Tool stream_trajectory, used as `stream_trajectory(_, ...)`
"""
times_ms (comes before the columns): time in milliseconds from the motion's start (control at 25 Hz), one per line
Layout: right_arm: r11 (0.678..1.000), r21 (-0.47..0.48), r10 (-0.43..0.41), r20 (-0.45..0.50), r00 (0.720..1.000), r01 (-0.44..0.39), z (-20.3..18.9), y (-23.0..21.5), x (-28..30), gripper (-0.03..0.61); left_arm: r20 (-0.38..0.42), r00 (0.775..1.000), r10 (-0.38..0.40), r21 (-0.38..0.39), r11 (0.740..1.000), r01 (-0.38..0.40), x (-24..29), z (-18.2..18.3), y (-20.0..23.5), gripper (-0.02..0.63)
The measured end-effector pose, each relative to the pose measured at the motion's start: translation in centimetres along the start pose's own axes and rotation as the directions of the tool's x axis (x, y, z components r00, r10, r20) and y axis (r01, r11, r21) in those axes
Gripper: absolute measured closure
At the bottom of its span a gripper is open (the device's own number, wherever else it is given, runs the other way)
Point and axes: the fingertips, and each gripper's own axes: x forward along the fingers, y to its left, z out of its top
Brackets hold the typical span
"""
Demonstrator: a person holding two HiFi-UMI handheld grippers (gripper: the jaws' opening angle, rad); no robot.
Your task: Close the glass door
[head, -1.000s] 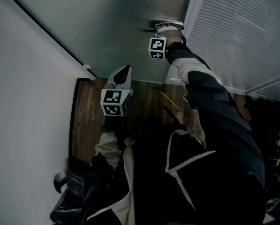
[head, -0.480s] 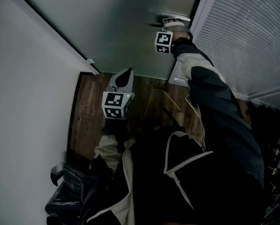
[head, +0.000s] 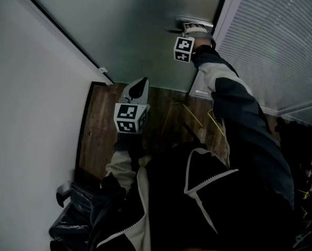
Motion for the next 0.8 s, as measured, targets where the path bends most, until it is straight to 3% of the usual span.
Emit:
stream_trajectory(40, 1.000, 0.017, 0.006, 0.008, 1.000, -0.006, 0.1, -0.1, -0.2, 0.367, 0.003, 1.000, -0.003, -0.003, 1.000, 0.003, 0.0, 0.1, 0.0, 0.614)
stream_trajectory(160, 0.997, 0.083, -0.008, 0.056, 0.998, 0.004, 1.0, -0.8, -1.9, 0.348, 0.014, 1.000, -0.008, -0.022, 1.000, 0.008, 0.0, 0.2, 0.2, 0.614)
stream_trajectory(240, 0.985, 0.173, -0.027, 0.096, 0.995, 0.010, 1.4, -1.0, -3.7, 0.348, 0.018, 1.000, -0.012, -0.034, 0.999, 0.012, 0.1, 0.1, 0.4, 0.614)
stream_trajectory(320, 0.949, 0.314, -0.031, 0.144, 0.989, -0.015, 1.7, -0.7, -5.7, 0.351, 0.027, 1.000, -0.013, -0.047, 0.999, 0.014, 0.4, 0.1, 0.8, 0.614)
stream_trajectory(360, 0.912, 0.407, -0.029, 0.176, 0.984, -0.046, 2.0, -0.3, -7.0, 0.353, 0.033, 0.999, -0.012, -0.053, 0.999, 0.014, 0.4, 0.1, 1.0, 0.614)
stream_trajectory(400, 0.856, 0.509, -0.028, 0.214, 0.976, -0.087, 2.2, 0.1, -8.5, 0.370, 0.036, 0.999, -0.012, -0.060, 0.998, 0.014, 0.5, 0.3, 1.2, 0.614)
stream_trajectory(440, 0.779, 0.612, -0.032, 0.256, 0.966, -0.137, 2.5, 0.5, -10.1, 0.410, 0.038, 0.999, -0.013, -0.068, 0.998, 0.016, 0.6, 0.5, 1.4, 0.614)
stream_trajectory(520, 0.582, 0.774, -0.053, 0.343, 0.938, -0.250, 2.7, 1.3, -13.7, 0.483, 0.044, 0.999, -0.021, -0.079, 0.997, 0.024, 0.7, 0.8, 1.5, 0.614)
stream_trajectory(600, 0.398, 0.849, -0.100, 0.417, 0.903, -0.348, 3.1, 1.8, -17.2, 0.554, 0.061, 0.998, -0.027, -0.088, 0.996, 0.033, 1.0, 1.2, 1.7, 0.614)
stream_trajectory(640, 0.338, 0.861, -0.130, 0.442, 0.888, -0.379, 3.4, 1.9, -18.7, 0.573, 0.069, 0.997, -0.030, -0.089, 0.995, 0.036, 1.2, 1.4, 1.8, 0.614)
stream_trajectory(680, 0.304, 0.867, -0.156, 0.454, 0.877, -0.395, 3.7, 2.1, -20.0, 0.574, 0.074, 0.997, -0.032, -0.085, 0.996, 0.038, 1.3, 1.6, 1.9, 0.614)
stream_trajectory(720, 0.293, 0.871, -0.174, 0.455, 0.873, -0.396, 3.8, 2.2, -21.0, 0.574, 0.074, 0.997, -0.036, -0.078, 0.996, 0.042, 1.6, 1.8, 1.9, 0.614)
stream_trajectory(800, 0.302, 0.878, -0.186, 0.435, 0.881, -0.370, 3.8, 2.7, -22.4, 0.574, 0.070, 0.996, -0.054, -0.061, 0.996, 0.058, 2.4, 2.0, 1.5, 0.614)
